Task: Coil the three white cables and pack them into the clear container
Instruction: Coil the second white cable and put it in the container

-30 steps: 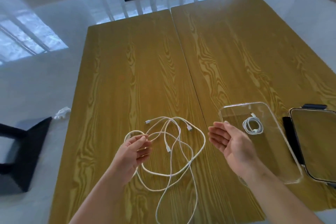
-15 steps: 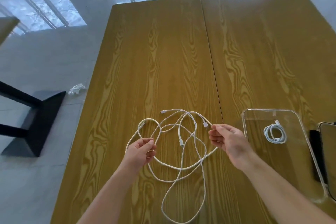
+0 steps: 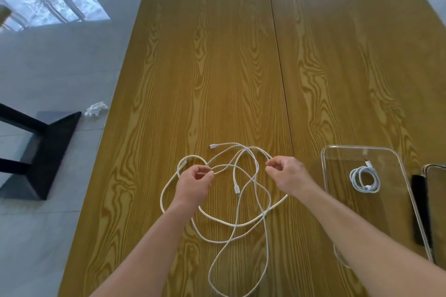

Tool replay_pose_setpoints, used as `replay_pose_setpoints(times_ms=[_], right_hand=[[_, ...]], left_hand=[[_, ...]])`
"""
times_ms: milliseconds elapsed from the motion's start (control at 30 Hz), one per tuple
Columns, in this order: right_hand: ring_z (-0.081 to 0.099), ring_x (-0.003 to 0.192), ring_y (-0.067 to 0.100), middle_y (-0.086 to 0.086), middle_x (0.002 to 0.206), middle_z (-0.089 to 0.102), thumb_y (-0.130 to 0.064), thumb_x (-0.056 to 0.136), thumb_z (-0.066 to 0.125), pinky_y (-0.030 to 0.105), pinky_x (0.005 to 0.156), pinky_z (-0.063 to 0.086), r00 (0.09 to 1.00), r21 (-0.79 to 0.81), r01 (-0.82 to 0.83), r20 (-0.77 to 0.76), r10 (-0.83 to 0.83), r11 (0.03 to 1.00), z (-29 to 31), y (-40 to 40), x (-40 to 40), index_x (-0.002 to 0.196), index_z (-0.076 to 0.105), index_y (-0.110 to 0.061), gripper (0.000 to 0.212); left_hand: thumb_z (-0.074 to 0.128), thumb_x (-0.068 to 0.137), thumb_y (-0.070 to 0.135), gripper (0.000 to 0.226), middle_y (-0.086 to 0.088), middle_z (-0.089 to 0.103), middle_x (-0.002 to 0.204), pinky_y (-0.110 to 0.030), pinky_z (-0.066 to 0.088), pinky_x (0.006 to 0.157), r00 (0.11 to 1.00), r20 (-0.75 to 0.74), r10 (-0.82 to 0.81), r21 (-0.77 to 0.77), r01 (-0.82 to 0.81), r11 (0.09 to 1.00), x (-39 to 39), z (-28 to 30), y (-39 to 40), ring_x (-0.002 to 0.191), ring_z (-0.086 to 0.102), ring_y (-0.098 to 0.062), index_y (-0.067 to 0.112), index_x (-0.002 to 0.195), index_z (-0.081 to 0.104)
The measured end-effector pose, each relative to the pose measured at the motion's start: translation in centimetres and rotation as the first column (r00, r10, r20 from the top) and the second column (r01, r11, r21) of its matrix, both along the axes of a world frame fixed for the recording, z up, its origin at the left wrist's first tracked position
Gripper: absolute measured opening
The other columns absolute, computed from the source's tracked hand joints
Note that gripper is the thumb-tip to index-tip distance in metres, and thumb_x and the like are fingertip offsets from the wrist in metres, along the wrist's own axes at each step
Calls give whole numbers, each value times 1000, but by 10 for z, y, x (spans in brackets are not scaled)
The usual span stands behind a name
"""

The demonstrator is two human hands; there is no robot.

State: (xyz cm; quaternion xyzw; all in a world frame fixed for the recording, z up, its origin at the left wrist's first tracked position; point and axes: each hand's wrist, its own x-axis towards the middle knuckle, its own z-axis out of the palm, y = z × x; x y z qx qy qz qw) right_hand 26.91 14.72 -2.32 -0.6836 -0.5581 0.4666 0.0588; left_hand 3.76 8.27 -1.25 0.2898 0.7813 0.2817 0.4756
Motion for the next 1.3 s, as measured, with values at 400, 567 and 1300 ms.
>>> replay_pose_setpoints(times_ms=[400, 567, 1300], right_hand=[[71, 84, 18, -1, 95, 72, -28, 87, 71, 37, 78, 62, 983, -129, 176, -33, -181, 976, -27, 11, -33, 104, 65, -25, 18], [72, 77, 19, 4, 89, 73, -7, 84, 71, 42, 77, 63, 939, -211, 278, -144, -311, 937, -29, 13, -38, 99, 68, -18, 19], [70, 71, 22, 13, 78, 72, 0, 90, 67, 30, 68, 61, 745, -196, 225, -597, -299, 954, 57, -36, -37, 92, 64, -2, 4]], left_hand=[[60, 95, 23, 9, 5, 66, 83, -18, 49, 61, 957, -232, -174, 89, 199, 976, 21, 8, 28, 74, 61, -9, 19, 99, 67], [61, 95, 23, 10, 7, 68, 87, -15, 48, 66, 948, -231, -218, 93, 245, 965, 24, 10, 31, 82, 64, -5, 18, 98, 70], [66, 93, 15, 20, -9, 73, 75, -22, 55, 64, 968, 249, -22, 208, -32, 978, 13, 52, 6, 67, 67, -13, -2, 85, 73]])
